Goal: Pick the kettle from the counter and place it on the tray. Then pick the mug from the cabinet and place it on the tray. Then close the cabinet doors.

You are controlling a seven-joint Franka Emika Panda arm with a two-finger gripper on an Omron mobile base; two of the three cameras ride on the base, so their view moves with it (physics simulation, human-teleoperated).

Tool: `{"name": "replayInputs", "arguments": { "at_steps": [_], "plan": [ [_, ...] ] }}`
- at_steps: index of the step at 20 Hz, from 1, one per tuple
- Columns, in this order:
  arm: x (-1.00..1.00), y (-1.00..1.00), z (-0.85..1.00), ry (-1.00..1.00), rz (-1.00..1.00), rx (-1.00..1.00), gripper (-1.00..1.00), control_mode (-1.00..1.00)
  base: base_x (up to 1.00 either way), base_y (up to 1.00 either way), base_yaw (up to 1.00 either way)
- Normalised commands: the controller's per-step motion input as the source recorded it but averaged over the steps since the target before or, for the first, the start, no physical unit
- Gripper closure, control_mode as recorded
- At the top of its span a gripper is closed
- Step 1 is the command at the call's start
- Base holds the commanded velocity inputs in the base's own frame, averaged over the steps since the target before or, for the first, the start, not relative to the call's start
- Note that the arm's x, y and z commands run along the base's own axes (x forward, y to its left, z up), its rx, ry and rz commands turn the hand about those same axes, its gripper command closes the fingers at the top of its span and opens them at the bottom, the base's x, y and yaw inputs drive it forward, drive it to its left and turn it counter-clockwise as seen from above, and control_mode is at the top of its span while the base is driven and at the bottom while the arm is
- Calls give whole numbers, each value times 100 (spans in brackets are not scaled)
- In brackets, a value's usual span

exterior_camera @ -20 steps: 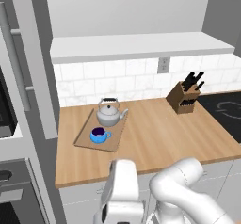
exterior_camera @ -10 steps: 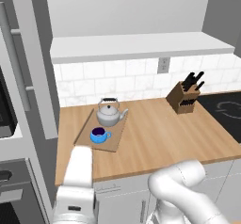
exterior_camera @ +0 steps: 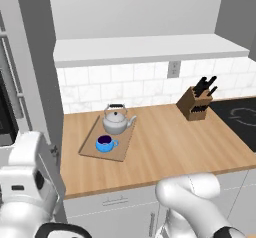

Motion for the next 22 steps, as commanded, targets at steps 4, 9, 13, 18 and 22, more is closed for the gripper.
{"name": "replayInputs", "arguments": {
  "at_steps": [4,9,13,18,22],
  "plan": [
    [41,55,-2,11,-2,-15,100,-100,0,0,0],
    [-16,32,-21,1,-4,-16,100,-100,0,0,0],
    [-1,26,-24,0,-4,-12,100,-100,0,0,0],
    [69,34,-2,0,-4,-4,100,-100,0,0,0],
    [100,35,-3,0,-1,-3,100,-100,0,0,0]
  ]
}}
